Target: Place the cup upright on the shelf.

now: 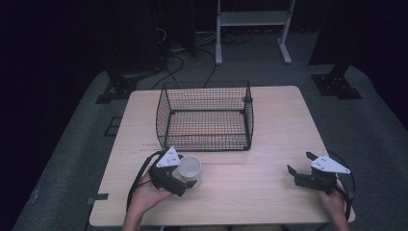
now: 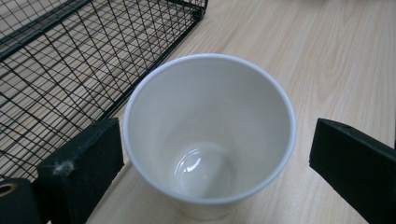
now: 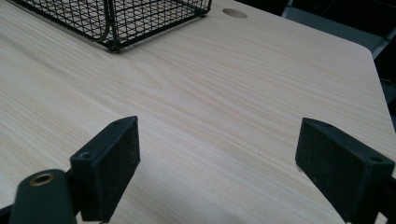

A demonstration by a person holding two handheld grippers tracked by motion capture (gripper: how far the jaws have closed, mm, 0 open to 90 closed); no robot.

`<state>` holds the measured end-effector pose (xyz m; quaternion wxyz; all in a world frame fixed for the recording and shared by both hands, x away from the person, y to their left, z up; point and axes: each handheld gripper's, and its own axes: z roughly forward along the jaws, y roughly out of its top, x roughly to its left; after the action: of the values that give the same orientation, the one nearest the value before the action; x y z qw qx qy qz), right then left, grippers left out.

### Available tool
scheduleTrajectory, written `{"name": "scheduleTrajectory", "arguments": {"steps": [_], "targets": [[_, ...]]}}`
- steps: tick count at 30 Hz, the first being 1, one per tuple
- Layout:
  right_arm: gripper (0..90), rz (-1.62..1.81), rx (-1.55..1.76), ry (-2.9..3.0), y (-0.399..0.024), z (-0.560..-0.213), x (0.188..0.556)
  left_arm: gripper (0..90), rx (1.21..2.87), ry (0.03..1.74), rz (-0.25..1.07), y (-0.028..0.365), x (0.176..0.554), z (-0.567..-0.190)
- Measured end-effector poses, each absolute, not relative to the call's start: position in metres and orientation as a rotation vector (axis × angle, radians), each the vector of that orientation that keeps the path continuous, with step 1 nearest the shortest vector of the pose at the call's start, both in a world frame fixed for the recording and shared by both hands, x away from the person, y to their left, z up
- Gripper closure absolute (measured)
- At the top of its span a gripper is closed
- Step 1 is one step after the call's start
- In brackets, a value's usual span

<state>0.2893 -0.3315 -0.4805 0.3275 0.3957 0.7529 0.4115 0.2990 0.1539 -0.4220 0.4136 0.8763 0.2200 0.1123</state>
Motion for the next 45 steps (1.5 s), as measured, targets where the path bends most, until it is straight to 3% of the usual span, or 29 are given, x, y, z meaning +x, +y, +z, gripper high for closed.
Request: {"name": "scheduleTrajectory", "arguments": {"steps": [20, 29, 45], "targets": [[13.1, 1.080, 1.029, 1.974, -0.331, -0.481, 0.289, 6.7, 2.275, 0.581, 0.264, 0.144, 0.311, -0.435], [13.1, 1.081, 1.028, 1.974, -0.331, -0.480, 0.289, 19.9, 2.273, 0.560, 0.254, 0.145, 0.311, -0.434], [13.1, 1.085, 1.028, 1.973, -0.331, -0.480, 0.289, 20.4, 2.218, 0.514, 0.246, 0.143, 0.307, -0.416]]}}
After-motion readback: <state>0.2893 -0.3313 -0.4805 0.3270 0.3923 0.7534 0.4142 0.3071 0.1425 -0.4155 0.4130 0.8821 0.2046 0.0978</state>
